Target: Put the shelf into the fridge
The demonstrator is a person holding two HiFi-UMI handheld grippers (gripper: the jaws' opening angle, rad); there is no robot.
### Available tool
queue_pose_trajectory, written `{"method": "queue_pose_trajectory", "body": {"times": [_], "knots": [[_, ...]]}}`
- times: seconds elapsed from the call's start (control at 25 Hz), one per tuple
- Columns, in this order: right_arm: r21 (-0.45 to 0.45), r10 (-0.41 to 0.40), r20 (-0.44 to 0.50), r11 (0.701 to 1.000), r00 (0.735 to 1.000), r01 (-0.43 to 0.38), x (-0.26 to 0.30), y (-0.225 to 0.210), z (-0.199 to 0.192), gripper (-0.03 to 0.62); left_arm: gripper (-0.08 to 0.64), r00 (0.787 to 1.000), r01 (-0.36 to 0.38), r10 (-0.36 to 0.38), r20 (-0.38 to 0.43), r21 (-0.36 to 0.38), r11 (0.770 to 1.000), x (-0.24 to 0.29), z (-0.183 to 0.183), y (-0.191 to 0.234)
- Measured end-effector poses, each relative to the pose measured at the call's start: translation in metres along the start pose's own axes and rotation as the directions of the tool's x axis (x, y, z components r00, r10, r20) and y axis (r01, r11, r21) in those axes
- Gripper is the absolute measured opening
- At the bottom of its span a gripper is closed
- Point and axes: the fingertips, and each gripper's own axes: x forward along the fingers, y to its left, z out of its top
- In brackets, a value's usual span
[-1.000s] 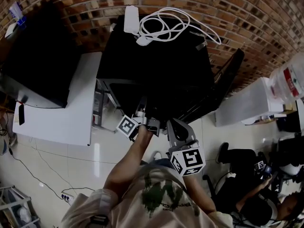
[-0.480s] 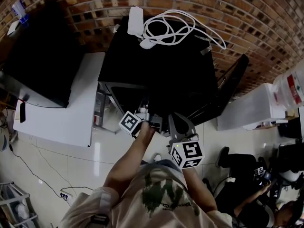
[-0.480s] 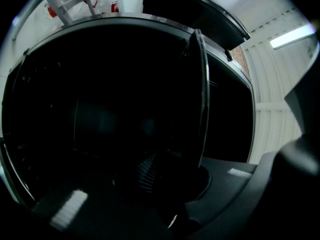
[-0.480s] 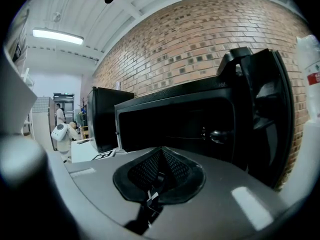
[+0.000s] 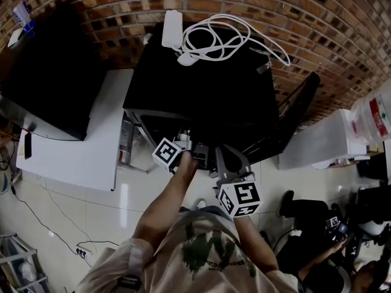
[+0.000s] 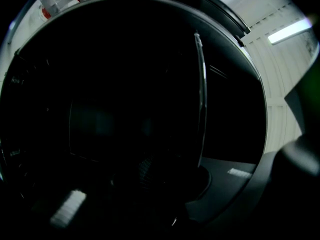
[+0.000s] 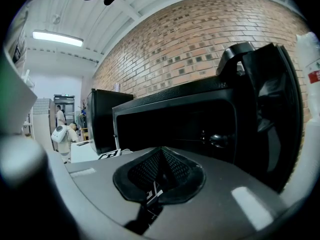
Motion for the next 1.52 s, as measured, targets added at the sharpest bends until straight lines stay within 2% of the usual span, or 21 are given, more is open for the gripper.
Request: {"method": "queue_pose_trajectory", "body": {"times": [0.48,0.68,0.8,0.92,1.24,1.52], "knots": [[0.007,0.005,-0.005,1.000,1.000,-0.005,-0.001,-0.003,-0.002,0.000,0.028,0.999,-0.041,0.041,-0.005,0.106,0.993,0.005,0.007,0.009],[0.010,0.004,-0.006,1.000,1.000,-0.004,-0.006,-0.004,-0.004,0.000,0.025,1.000,-0.026,0.026,0.002,0.063,0.998,0.010,0.004,0.005],[0.011,0.004,-0.008,1.000,1.000,-0.004,-0.010,-0.006,-0.005,0.000,0.029,0.999,0.038,-0.038,0.012,0.028,0.999,0.011,0.002,-0.003],[0.016,0.004,-0.012,1.000,1.000,-0.004,-0.013,-0.008,-0.007,0.000,0.097,0.995,0.091,-0.091,0.026,0.028,0.995,0.009,0.002,-0.010],[0.027,0.021,-0.013,0.999,1.000,-0.020,-0.016,0.000,-0.007,0.000,0.133,0.998,0.067,-0.068,0.007,0.035,0.997,-0.007,0.001,-0.006],[0.055,0.013,-0.014,0.998,1.000,-0.013,-0.026,0.009,-0.011,0.000,0.133,0.999,0.037,-0.036,-0.016,0.056,0.998,-0.038,-0.002,-0.004]]}}
